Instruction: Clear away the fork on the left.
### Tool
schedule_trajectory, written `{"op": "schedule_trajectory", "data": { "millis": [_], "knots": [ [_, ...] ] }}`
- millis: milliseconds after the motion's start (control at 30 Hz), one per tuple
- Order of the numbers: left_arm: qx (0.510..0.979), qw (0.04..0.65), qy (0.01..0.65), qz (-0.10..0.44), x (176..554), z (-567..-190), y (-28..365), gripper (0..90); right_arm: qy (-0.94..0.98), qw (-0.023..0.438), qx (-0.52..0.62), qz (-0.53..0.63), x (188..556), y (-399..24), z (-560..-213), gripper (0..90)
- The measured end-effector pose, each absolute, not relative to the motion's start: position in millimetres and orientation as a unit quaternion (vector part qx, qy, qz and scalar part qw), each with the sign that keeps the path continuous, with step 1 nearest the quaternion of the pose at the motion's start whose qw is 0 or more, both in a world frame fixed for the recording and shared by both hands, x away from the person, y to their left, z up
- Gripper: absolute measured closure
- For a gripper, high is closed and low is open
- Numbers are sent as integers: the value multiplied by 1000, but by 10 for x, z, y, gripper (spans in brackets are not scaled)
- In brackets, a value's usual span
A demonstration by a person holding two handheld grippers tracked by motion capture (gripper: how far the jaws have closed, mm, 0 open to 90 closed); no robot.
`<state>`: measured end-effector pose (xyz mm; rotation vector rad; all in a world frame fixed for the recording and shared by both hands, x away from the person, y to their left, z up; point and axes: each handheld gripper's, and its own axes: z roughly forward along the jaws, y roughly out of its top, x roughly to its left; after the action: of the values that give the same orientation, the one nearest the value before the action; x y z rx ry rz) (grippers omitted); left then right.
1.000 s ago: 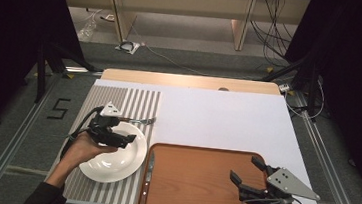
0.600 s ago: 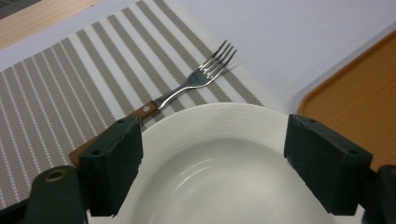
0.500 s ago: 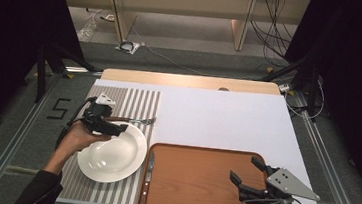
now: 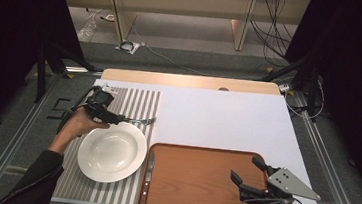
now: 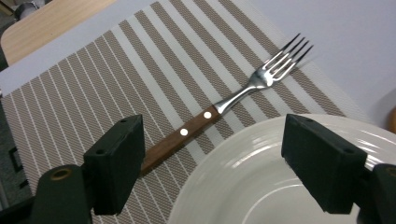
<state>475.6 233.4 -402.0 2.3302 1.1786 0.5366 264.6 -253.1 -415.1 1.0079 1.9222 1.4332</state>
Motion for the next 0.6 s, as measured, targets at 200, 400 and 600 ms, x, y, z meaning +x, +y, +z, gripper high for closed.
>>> {"op": "schedule_trajectory", "data": {
  "millis": [200, 400, 600],
  "knots": [
    [857, 219, 425, 190, 4929, -4055, 2341, 219, 711, 265, 373, 533, 2650, -2527, -4155, 208],
    [864, 202, 424, 179, 5075, -4121, 2332, 221, 712, 263, 375, 533, 2655, -2525, -4160, 208],
    [871, 190, 424, 163, 5203, -4175, 2335, 227, 713, 262, 374, 531, 2659, -2524, -4166, 208]
  ]
}}
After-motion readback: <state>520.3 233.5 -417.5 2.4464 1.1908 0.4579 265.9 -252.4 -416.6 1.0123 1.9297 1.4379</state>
